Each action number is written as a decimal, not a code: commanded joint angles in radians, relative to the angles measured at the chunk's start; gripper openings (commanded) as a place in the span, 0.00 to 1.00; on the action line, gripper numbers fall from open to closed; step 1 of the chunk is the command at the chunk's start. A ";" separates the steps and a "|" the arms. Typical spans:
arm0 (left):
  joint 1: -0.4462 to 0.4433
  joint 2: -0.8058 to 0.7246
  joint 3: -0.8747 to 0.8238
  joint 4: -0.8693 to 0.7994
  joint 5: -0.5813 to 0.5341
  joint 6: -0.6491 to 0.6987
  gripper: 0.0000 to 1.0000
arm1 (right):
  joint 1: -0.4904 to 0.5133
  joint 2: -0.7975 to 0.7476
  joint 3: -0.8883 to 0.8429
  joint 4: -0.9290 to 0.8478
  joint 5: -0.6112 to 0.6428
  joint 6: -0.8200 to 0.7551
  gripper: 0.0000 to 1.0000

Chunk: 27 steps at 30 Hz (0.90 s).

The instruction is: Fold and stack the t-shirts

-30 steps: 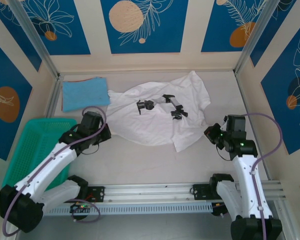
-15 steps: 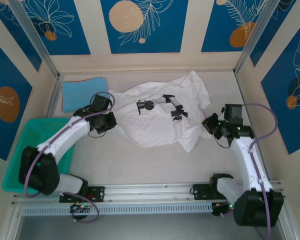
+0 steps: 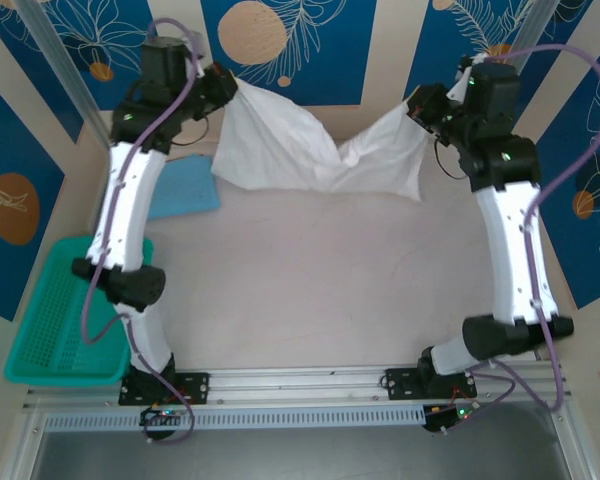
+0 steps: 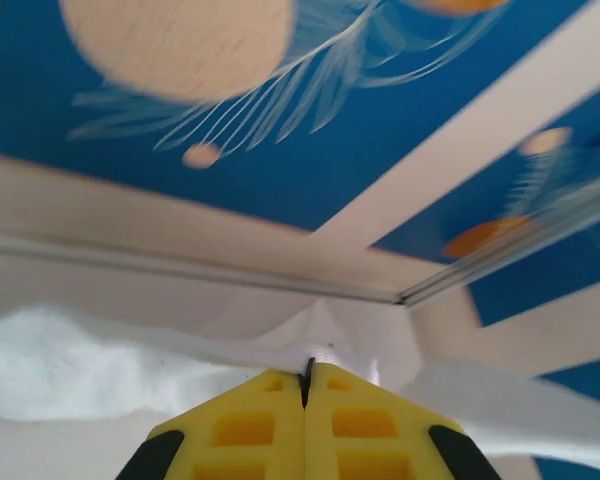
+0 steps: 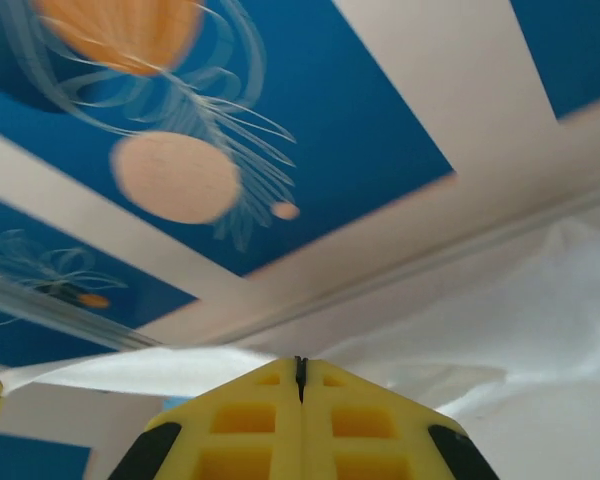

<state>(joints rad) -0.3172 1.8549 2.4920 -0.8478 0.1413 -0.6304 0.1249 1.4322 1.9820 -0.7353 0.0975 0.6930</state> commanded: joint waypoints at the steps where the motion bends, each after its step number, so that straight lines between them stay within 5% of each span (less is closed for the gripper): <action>1: -0.006 -0.216 -0.170 -0.015 0.029 0.093 0.00 | -0.001 -0.189 -0.097 -0.031 0.039 -0.064 0.00; 8: -0.006 -0.729 -1.081 0.115 -0.001 -0.032 0.00 | 0.011 -0.624 -0.645 -0.049 -0.113 -0.012 0.00; 10: -0.006 -0.874 -1.324 0.110 0.017 -0.073 0.11 | 0.029 -0.750 -0.810 -0.108 -0.167 0.006 0.00; 12: -0.006 -0.985 -1.455 0.002 -0.044 -0.084 0.08 | 0.042 -0.842 -0.932 -0.214 -0.165 0.045 0.00; 19: -0.002 -1.276 -1.675 -0.178 -0.285 -0.166 0.02 | 0.068 -1.014 -1.184 -0.378 -0.254 0.133 0.00; 22: -0.001 -1.260 -1.666 -0.163 -0.289 -0.172 0.10 | 0.070 -1.035 -1.188 -0.366 -0.199 0.126 0.00; 24: -0.002 -1.215 -1.651 -0.159 -0.277 -0.168 0.01 | 0.070 -1.007 -1.180 -0.356 -0.192 0.111 0.00; 27: -0.002 -1.157 -1.648 -0.157 -0.246 -0.170 0.05 | 0.073 -0.951 -1.195 -0.333 -0.224 0.090 0.00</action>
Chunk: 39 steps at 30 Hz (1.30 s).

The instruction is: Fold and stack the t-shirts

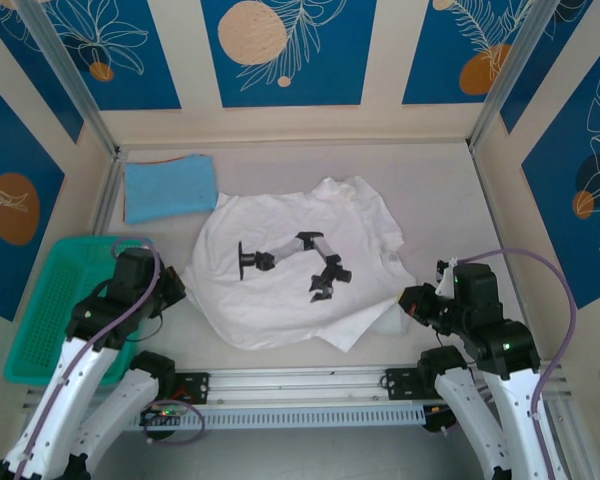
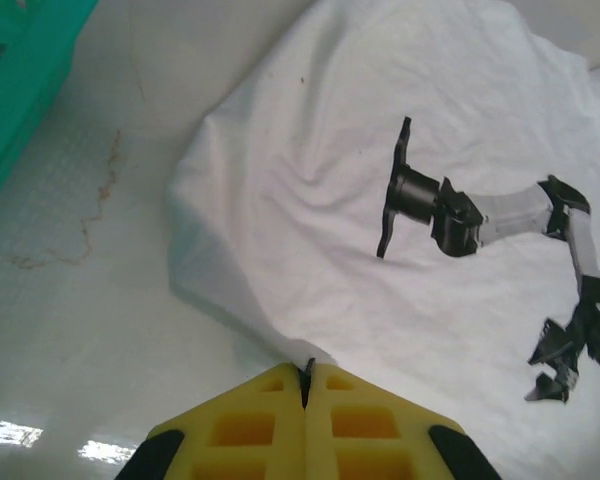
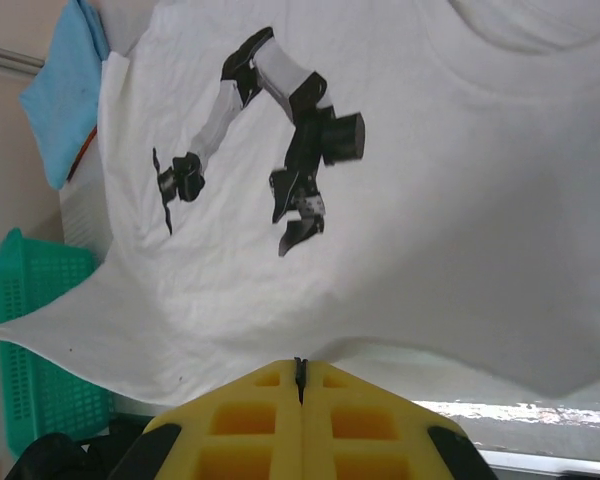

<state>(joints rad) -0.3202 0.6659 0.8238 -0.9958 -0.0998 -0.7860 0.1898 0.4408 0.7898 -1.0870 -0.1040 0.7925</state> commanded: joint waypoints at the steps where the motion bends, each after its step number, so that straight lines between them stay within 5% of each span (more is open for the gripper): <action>1: 0.001 0.042 0.013 -0.005 0.009 -0.015 0.09 | 0.010 0.055 -0.011 0.023 -0.030 -0.012 0.00; 7: 0.001 0.049 -0.023 0.004 0.015 -0.010 0.19 | 0.032 0.116 -0.063 0.079 -0.039 -0.031 0.02; 8: 0.002 0.049 -0.020 -0.006 -0.004 -0.014 0.24 | 0.033 0.131 -0.059 0.081 -0.035 -0.032 0.09; 10: 0.002 0.046 0.000 -0.029 -0.072 -0.023 0.54 | 0.037 0.150 -0.038 0.075 0.016 -0.013 0.31; 11: 0.003 0.046 0.011 -0.031 -0.100 -0.021 0.61 | 0.041 0.149 -0.031 0.079 0.052 0.000 0.40; 15: 0.003 0.116 0.072 0.097 -0.073 0.084 0.60 | 0.062 0.193 -0.006 0.200 0.179 -0.003 0.52; 20: -0.015 0.488 0.212 0.207 0.154 0.166 0.45 | 0.103 0.591 0.149 0.341 0.167 -0.079 0.45; 25: -0.064 0.800 0.283 0.350 0.141 0.110 0.43 | 0.137 1.073 0.407 0.402 0.231 -0.116 0.27; 31: -0.059 1.181 0.451 0.395 0.099 0.098 0.35 | 0.130 1.534 0.750 0.363 0.166 -0.118 0.21; 39: -0.056 1.366 0.553 0.427 0.100 0.097 0.33 | 0.050 1.751 0.881 0.358 0.131 -0.053 0.21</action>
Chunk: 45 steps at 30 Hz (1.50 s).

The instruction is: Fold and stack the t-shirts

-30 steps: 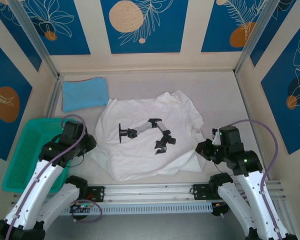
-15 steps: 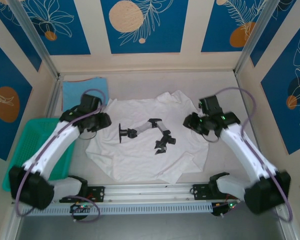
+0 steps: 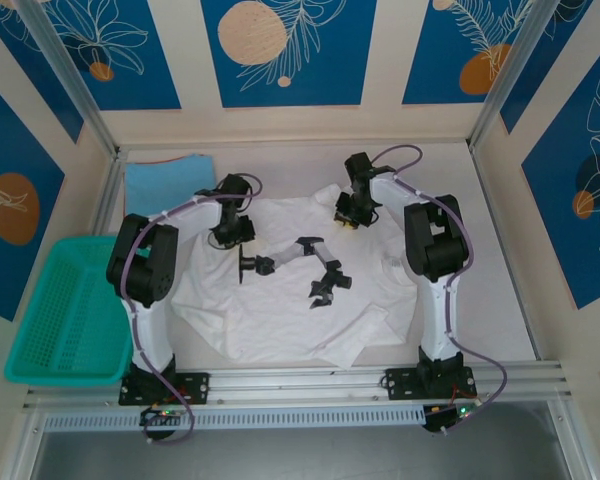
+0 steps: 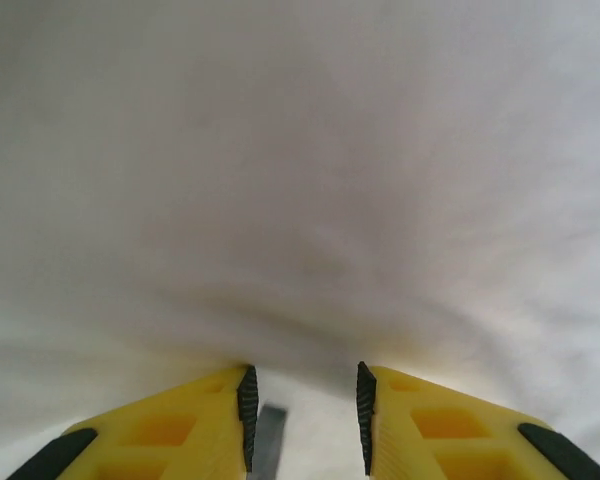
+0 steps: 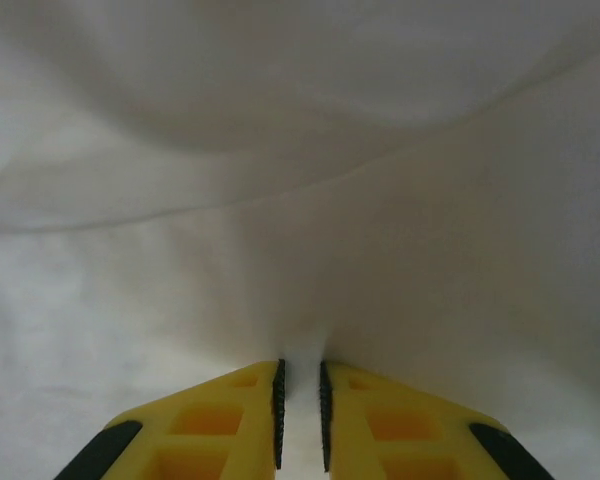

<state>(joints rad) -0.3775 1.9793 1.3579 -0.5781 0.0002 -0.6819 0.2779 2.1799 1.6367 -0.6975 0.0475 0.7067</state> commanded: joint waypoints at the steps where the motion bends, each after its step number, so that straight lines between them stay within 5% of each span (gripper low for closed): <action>1: 0.000 0.063 0.022 0.014 0.001 -0.010 0.33 | -0.053 0.022 0.032 -0.039 -0.012 0.039 0.21; 20: -0.072 0.202 0.205 0.006 0.070 -0.078 0.38 | -0.382 -0.045 -0.023 -0.034 0.012 0.079 0.28; 28: 0.008 0.226 0.365 -0.096 0.041 -0.024 0.43 | -0.380 -0.023 0.112 -0.077 0.015 0.052 0.46; 33: 0.033 0.207 0.414 -0.117 0.000 0.030 0.53 | -0.349 -0.028 0.160 -0.080 0.043 -0.002 0.53; 45: 0.072 0.428 0.717 -0.217 -0.019 0.131 0.56 | -0.302 0.022 0.185 -0.115 0.012 0.008 0.61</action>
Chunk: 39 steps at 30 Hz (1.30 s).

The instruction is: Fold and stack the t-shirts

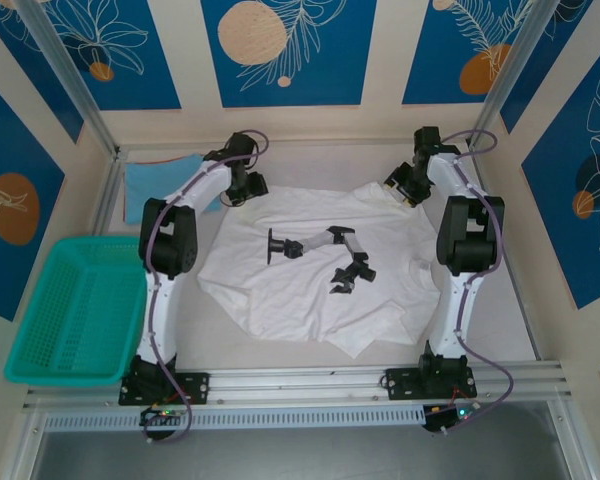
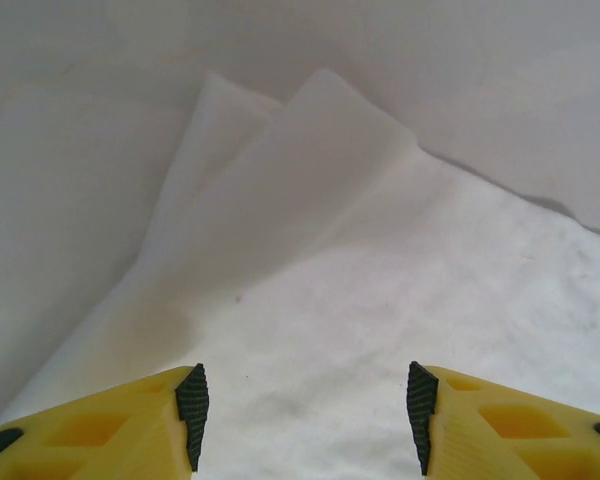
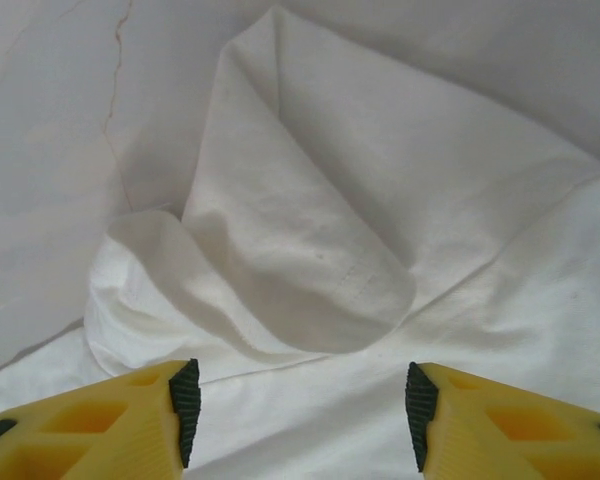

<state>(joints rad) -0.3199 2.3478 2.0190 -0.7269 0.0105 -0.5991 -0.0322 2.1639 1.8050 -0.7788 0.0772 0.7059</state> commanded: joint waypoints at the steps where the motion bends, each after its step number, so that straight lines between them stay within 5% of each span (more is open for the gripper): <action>1: 0.015 0.076 0.074 -0.077 -0.032 0.052 0.56 | 0.012 0.049 0.030 -0.040 -0.018 0.011 0.62; 8: 0.025 0.130 0.097 -0.097 -0.097 0.061 0.54 | 0.014 0.142 0.127 -0.076 -0.015 0.047 0.58; 16: 0.027 0.109 0.050 -0.073 -0.112 0.068 0.52 | 0.022 0.167 0.185 -0.074 -0.002 0.039 0.13; 21: 0.028 0.092 0.043 -0.069 -0.110 0.073 0.52 | 0.048 0.131 0.199 -0.066 0.019 0.019 0.05; 32: 0.025 0.039 -0.054 0.001 -0.122 0.070 0.51 | 0.112 0.206 0.419 -0.099 0.091 -0.063 0.04; 36: 0.025 0.010 -0.111 0.033 -0.137 0.050 0.50 | 0.127 0.296 0.552 -0.100 0.104 -0.098 0.12; 39: 0.024 -0.018 -0.164 0.060 -0.150 0.025 0.50 | 0.129 0.388 0.682 -0.108 0.129 -0.142 0.28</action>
<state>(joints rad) -0.3130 2.3474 1.9163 -0.6384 -0.1078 -0.5472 0.0963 2.4638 2.4016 -0.8604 0.1646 0.6296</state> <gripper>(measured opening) 0.499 0.246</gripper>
